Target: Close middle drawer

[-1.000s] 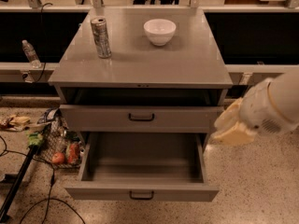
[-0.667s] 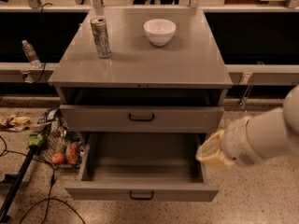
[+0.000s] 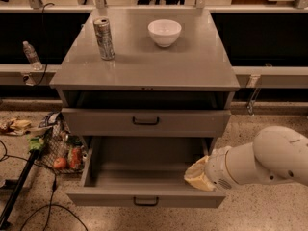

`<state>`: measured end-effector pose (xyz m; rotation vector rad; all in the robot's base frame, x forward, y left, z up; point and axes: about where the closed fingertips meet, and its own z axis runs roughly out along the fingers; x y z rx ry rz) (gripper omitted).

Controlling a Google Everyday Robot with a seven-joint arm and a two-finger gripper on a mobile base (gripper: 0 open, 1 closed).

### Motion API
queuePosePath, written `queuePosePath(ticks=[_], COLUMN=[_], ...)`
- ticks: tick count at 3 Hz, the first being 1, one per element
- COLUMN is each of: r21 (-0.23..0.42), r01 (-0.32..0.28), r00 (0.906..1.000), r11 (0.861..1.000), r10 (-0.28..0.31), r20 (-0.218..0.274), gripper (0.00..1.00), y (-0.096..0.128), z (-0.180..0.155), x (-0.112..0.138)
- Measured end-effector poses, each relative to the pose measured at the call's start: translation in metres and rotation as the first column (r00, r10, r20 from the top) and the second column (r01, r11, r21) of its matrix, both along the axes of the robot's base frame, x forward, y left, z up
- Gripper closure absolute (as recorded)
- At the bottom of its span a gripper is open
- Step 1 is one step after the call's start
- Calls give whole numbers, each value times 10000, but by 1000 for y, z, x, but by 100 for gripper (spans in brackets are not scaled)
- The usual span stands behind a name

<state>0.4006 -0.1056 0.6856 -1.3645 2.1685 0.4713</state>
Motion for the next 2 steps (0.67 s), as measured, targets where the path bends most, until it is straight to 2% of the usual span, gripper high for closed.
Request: queuePosePath(ticks=[1,2], r21=[-2,111], r01=[-250,-186], r00=[9988,9994], r11=[9997,9998], r10=[249,190], r20=[-414,-292], gripper=[100,100], y=[-2,-15], z=[-39,-97], x=[-17,-14])
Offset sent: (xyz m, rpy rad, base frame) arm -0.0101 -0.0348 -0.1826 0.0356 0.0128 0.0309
